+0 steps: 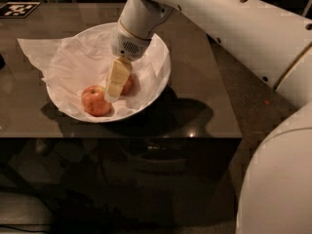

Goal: Pick apple from white bowl

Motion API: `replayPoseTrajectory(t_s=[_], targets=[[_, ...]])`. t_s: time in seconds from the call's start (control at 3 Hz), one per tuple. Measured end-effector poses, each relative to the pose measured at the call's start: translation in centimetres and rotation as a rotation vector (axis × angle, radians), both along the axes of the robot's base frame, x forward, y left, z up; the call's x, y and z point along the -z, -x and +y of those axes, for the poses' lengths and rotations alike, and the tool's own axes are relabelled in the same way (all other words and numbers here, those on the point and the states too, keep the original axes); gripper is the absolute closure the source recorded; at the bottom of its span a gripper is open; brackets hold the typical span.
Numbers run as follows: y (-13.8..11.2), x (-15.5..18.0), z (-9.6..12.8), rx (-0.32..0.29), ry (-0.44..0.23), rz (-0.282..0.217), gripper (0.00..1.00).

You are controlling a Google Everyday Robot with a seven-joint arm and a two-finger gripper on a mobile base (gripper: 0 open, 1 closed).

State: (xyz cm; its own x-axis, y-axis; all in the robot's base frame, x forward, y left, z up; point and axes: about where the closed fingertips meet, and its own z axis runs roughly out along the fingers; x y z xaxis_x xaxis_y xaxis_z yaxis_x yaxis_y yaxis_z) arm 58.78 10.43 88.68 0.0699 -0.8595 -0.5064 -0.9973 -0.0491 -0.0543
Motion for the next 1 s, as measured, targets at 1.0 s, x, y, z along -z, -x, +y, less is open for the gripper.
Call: replayPoseTrajectory(t_s=[1.0], targets=[[0.0, 1.7, 0.1, 0.013, 0.009, 0.025, 0.00]])
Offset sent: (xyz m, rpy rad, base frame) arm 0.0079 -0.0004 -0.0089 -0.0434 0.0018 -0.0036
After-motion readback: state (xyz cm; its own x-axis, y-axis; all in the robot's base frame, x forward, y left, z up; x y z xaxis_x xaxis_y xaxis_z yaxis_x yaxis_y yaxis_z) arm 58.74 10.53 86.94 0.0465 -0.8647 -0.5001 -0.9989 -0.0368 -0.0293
